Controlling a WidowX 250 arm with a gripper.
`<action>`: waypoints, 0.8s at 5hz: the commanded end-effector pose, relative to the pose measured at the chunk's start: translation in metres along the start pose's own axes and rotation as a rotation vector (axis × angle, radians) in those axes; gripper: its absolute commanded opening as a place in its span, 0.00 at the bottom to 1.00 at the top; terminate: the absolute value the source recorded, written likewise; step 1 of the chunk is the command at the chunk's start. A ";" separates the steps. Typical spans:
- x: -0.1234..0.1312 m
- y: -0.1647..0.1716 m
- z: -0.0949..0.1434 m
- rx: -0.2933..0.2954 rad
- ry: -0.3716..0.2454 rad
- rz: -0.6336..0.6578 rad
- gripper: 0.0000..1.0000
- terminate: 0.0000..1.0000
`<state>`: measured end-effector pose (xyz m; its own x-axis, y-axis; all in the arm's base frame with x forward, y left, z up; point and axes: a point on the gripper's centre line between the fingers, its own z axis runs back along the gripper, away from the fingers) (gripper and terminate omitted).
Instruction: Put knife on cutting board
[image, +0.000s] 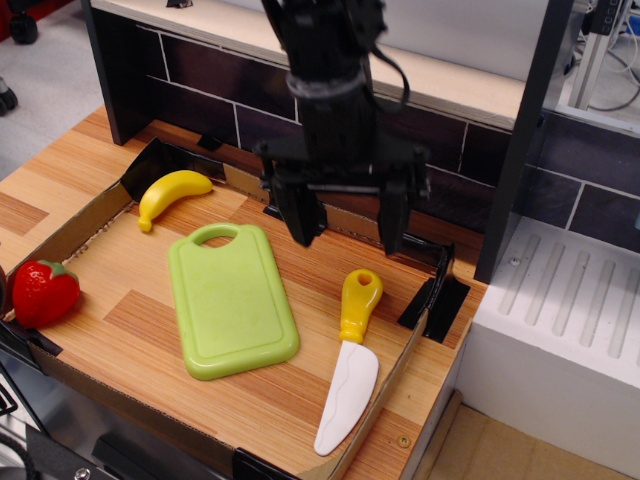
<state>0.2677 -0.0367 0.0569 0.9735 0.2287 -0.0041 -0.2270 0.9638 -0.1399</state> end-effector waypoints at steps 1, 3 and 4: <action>0.004 -0.005 -0.026 0.033 -0.041 -0.032 1.00 0.00; 0.002 -0.005 -0.044 0.070 -0.060 -0.043 1.00 0.00; 0.003 -0.003 -0.050 0.093 -0.068 -0.047 0.00 0.00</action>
<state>0.2682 -0.0453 -0.0001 0.9806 0.1928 0.0354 -0.1914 0.9808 -0.0384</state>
